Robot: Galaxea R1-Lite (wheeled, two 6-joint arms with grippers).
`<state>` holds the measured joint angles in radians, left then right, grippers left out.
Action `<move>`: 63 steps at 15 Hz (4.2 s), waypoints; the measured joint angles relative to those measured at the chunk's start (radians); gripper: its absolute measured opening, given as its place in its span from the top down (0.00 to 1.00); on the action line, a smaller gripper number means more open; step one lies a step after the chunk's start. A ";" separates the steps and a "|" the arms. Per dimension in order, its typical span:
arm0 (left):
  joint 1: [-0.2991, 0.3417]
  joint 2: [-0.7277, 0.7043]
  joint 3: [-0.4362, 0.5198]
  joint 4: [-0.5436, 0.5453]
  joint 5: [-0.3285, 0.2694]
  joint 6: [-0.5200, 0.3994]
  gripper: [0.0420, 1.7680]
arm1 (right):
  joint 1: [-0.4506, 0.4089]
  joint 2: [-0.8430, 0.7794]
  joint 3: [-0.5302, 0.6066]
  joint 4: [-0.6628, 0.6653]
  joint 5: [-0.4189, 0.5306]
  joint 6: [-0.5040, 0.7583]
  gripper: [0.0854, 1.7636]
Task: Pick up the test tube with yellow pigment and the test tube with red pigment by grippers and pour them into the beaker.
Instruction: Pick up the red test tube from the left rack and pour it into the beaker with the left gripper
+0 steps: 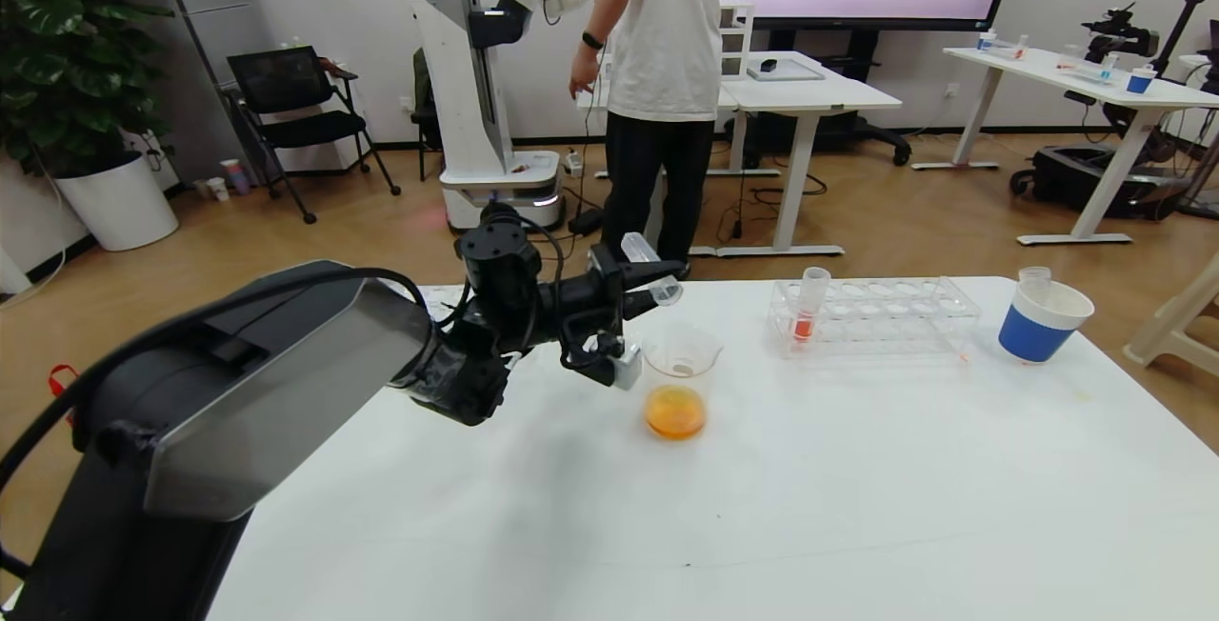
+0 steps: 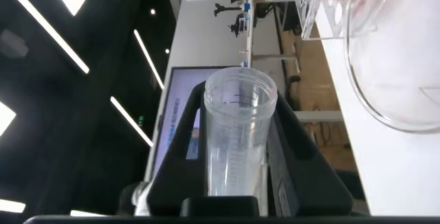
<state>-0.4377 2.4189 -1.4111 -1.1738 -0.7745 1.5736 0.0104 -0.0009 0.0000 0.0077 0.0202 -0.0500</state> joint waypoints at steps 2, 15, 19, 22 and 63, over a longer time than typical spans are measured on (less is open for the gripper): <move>-0.002 -0.014 0.005 -0.005 0.006 -0.173 0.73 | 0.000 0.000 0.000 0.000 0.000 0.000 0.02; -0.071 -0.177 0.086 -0.007 1.117 -1.416 0.73 | 0.000 0.000 0.000 0.000 0.000 0.000 0.02; -0.063 -0.294 0.125 0.247 1.201 -1.650 0.73 | 0.000 0.000 0.000 0.000 0.000 0.000 0.02; -0.059 -0.359 0.199 0.283 1.203 -1.697 0.73 | 0.000 0.000 0.000 0.000 0.000 0.000 0.02; 0.715 -0.180 0.350 0.006 0.805 -1.639 0.01 | 0.000 0.000 0.000 0.000 0.000 0.000 0.02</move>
<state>0.2770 2.2389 -1.0611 -1.1681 0.0302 -0.0657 0.0100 -0.0009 0.0000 0.0077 0.0206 -0.0496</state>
